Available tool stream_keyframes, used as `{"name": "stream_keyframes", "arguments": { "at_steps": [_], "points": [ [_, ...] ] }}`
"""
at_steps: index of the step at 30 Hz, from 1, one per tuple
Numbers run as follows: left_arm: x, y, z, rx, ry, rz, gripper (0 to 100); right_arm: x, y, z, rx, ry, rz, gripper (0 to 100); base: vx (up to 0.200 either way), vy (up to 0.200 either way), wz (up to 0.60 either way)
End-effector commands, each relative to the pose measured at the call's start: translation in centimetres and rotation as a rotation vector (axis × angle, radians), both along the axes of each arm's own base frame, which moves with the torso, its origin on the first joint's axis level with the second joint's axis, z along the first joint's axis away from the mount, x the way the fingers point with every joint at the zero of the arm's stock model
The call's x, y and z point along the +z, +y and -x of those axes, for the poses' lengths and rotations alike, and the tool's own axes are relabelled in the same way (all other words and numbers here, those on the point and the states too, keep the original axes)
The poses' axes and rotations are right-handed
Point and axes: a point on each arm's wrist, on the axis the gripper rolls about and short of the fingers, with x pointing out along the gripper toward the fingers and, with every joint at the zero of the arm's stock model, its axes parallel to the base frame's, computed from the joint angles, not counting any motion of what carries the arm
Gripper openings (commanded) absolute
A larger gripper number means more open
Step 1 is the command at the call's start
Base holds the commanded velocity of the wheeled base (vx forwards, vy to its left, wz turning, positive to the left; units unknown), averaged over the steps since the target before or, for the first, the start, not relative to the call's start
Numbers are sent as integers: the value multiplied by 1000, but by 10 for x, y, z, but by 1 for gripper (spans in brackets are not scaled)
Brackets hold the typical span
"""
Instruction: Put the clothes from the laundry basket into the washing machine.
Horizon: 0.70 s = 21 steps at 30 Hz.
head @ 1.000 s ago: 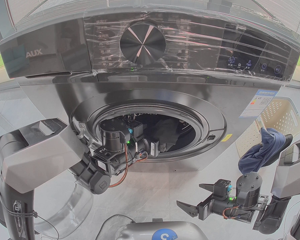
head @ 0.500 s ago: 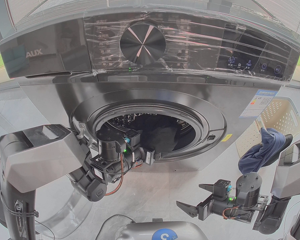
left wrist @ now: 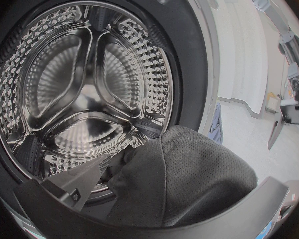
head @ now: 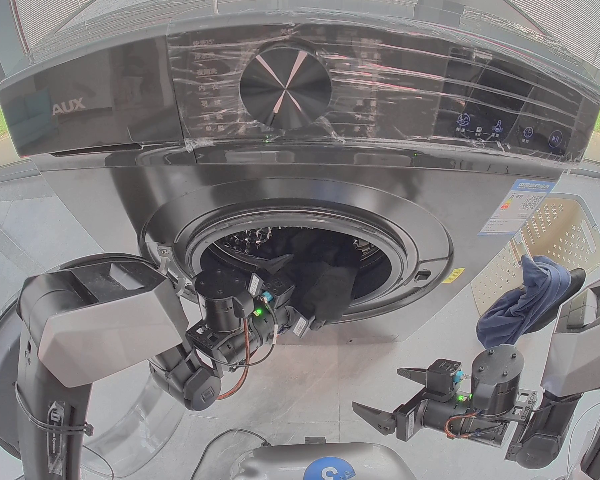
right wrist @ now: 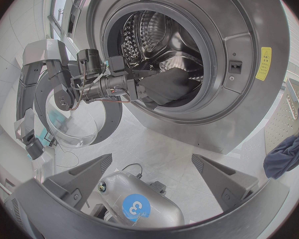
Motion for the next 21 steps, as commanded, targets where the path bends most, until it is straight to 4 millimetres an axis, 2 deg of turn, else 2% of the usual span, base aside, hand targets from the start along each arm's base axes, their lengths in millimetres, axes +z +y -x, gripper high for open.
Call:
{"name": "stream_keyframes", "arguments": {
  "at_steps": [1, 7, 11, 13, 17, 19, 21],
  "points": [
    [-11, -3, 1, -23, 8, -33, 100, 1, 0, 0, 0, -7, -7, 100, 0, 0, 0],
    [-15, 5, -4, -2, 21, -78, 100, 1, 0, 0, 0, -7, -7, 100, 0, 0, 0],
    [-9, 2, -1, -28, 34, -46, 100, 1, 1, 0, 2, -8, -8, 100, 0, 0, 0],
    [3, -1, -3, -29, 79, 80, 100, 5, 2, -3, -1, -25, -24, 100, 0, 0, 0],
    [13, 11, -11, 12, 62, 121, 100, 8, 6, -7, -5, -39, -45, 100, 0, 0, 0],
    [25, 14, -6, 26, 75, 156, 100, 8, 7, -8, -8, -42, -51, 100, 0, 0, 0],
    [27, 14, -2, 53, 119, 203, 100, 8, 7, -8, -7, -43, -53, 100, 0, 0, 0]
  ]
}}
